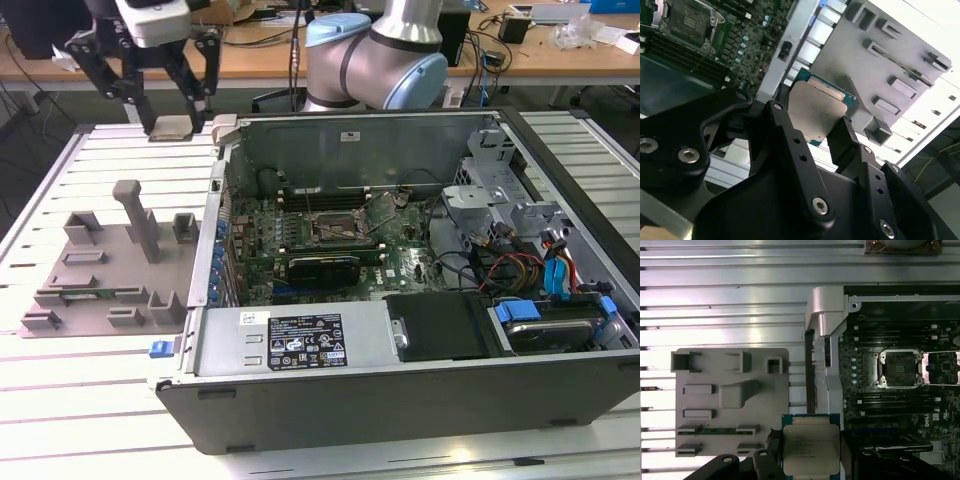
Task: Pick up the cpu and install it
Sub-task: 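Pick up the cpu and move it towards the insertion slot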
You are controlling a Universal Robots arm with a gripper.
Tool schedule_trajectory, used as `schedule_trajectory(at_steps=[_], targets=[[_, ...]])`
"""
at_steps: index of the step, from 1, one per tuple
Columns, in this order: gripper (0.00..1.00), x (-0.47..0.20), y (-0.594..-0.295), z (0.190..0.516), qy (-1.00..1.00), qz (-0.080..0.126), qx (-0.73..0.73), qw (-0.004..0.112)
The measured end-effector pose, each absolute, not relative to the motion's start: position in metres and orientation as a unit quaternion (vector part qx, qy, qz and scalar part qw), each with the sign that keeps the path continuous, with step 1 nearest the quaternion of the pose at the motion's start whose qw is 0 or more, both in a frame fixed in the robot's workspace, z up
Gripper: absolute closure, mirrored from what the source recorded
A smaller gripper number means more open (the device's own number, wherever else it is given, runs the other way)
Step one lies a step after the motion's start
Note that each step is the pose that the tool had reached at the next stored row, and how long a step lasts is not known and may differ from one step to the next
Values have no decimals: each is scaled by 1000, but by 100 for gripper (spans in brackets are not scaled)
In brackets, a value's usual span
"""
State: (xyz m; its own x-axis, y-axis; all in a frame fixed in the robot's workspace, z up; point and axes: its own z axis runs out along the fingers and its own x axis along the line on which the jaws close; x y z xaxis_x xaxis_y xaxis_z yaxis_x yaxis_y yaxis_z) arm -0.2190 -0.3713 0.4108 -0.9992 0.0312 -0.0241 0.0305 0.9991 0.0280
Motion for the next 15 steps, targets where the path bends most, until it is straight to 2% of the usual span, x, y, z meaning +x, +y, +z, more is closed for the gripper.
schedule_trajectory(at_steps=[15], targets=[[45,-152,-371,411,1000,14,15,12]])
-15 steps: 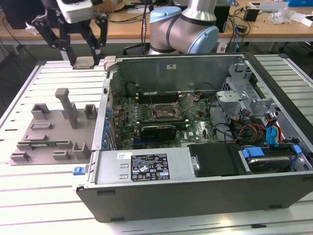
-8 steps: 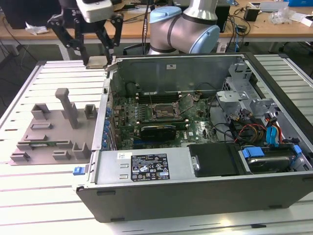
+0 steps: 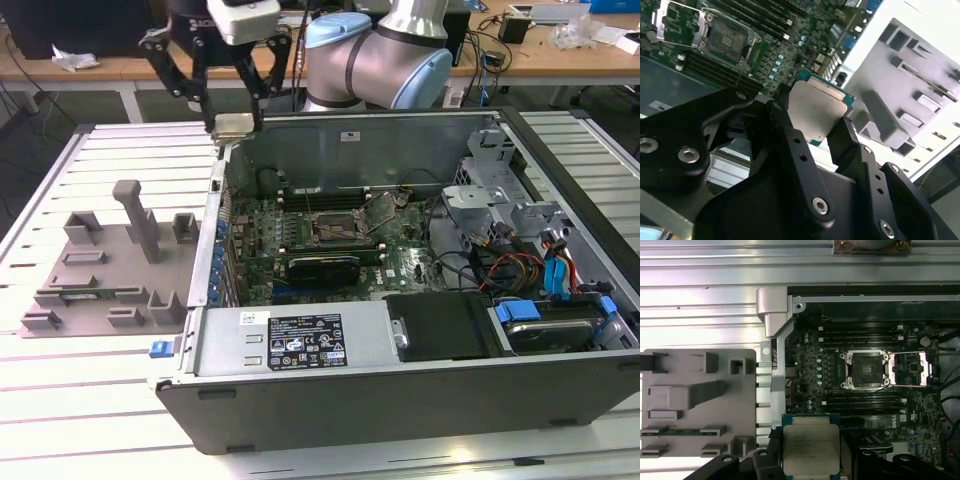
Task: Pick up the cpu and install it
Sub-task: 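Pick up the cpu and move it towards the insertion slot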
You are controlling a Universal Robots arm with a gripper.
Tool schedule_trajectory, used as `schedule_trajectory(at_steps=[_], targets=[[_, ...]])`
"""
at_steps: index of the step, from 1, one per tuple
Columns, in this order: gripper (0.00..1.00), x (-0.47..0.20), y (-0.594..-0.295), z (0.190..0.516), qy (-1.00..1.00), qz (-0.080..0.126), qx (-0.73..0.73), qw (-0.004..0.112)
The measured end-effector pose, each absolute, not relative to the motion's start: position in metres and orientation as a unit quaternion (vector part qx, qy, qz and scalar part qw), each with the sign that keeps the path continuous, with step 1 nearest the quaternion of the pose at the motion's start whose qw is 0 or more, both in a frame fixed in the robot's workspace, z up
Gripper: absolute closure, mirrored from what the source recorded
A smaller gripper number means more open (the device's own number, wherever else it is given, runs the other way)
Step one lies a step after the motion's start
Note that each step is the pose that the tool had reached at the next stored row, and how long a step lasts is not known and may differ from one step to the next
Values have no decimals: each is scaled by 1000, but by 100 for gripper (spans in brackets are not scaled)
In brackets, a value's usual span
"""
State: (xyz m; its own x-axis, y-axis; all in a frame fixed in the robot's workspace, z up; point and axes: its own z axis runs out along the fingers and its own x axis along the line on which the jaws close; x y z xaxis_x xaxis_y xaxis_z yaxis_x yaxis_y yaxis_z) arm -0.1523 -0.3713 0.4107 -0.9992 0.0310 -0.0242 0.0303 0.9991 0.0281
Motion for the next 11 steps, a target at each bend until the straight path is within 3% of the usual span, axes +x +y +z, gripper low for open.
schedule_trajectory(at_steps=[11], targets=[[45,-124,-371,411,1000,14,15,12]])
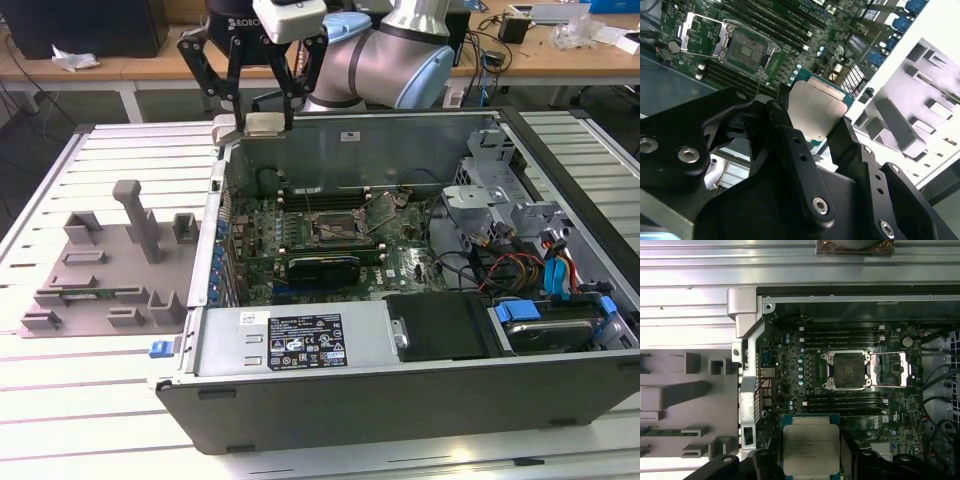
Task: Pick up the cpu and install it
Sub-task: 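Pick up the cpu and move it towards the insertion slot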
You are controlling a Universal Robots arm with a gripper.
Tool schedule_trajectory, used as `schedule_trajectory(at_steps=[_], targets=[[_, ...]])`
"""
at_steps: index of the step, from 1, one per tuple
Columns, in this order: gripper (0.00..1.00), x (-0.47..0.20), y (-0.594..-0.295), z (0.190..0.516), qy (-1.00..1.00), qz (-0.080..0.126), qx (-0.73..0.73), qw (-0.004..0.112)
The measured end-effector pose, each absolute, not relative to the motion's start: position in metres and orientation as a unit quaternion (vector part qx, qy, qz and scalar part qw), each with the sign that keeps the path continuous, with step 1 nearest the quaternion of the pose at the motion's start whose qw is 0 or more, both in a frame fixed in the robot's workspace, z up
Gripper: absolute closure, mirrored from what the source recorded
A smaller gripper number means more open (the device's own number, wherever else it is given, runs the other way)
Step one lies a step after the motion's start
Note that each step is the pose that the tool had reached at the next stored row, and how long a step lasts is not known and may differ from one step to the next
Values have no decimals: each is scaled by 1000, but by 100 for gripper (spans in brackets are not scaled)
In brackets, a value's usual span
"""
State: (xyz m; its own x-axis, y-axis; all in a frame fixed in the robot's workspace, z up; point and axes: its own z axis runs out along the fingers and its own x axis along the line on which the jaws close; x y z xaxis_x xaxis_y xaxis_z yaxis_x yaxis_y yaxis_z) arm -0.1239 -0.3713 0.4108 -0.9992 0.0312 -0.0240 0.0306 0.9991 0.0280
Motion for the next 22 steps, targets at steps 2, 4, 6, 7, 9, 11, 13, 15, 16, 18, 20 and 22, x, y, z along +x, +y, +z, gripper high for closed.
schedule_trajectory(at_steps=[2,4,6,7,9,11,13,15,16,18,20,22], targets=[[45,-124,-371,410,1000,14,15,12],[45,-122,-371,410,1000,14,15,12],[45,-120,-371,407,1000,14,15,11],[45,-119,-371,405,1000,14,15,11],[45,-116,-371,401,1000,14,15,10],[45,-114,-371,397,1000,14,15,9],[45,-111,-371,392,1000,14,15,7],[45,-106,-371,385,1000,14,16,5],[45,-105,-371,383,1000,14,15,5],[45,-101,-371,378,1000,14,15,4],[45,-100,-371,375,1000,14,15,3],[45,-96,-371,372,1000,14,16,2]])
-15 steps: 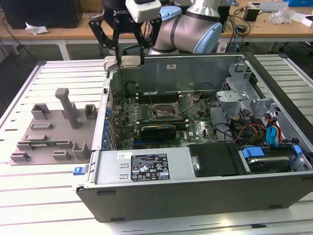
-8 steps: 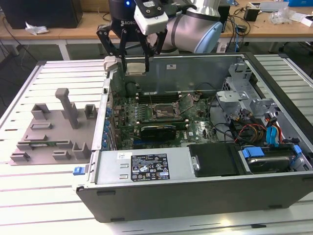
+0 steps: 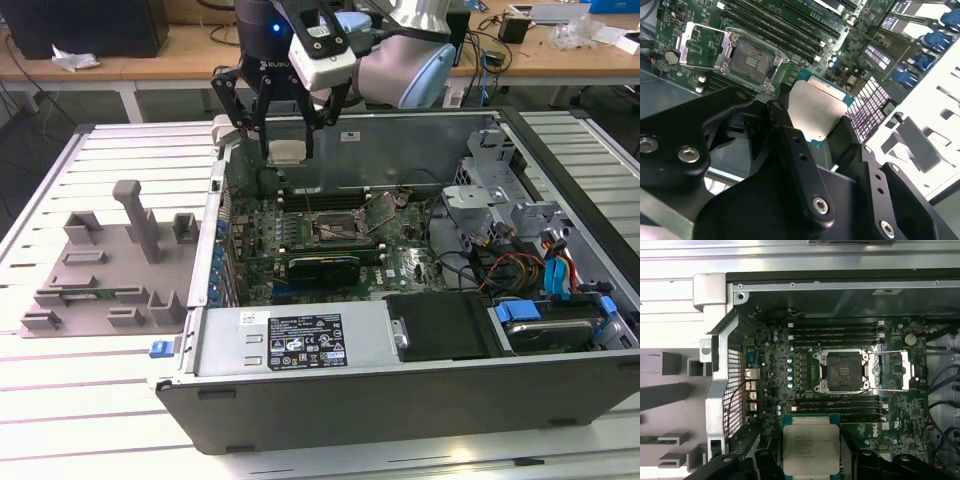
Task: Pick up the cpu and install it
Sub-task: 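Pick up the cpu and move it towards the insertion slot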
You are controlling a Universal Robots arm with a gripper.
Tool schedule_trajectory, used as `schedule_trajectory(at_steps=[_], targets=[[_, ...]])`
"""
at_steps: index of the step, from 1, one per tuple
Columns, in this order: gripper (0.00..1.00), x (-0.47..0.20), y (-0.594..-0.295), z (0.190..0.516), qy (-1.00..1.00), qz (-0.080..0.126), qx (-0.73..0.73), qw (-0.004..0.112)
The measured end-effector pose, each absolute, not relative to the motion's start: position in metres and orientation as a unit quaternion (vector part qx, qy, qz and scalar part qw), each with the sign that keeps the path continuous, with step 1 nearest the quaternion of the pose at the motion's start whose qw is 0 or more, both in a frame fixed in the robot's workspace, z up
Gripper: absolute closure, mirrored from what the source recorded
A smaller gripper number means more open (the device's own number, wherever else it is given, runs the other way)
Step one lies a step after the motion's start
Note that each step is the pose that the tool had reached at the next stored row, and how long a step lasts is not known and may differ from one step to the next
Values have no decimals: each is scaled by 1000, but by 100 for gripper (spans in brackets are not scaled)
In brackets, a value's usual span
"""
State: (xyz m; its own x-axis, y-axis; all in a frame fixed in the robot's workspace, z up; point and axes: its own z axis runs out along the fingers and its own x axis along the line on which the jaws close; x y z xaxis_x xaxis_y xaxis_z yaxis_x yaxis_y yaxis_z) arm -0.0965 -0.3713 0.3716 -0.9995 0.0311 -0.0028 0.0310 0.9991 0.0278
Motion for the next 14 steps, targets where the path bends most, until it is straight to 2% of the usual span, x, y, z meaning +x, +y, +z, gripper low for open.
schedule_trajectory(at_steps=[14], targets=[[45,-68,-370,338,1000,14,16,-5]])
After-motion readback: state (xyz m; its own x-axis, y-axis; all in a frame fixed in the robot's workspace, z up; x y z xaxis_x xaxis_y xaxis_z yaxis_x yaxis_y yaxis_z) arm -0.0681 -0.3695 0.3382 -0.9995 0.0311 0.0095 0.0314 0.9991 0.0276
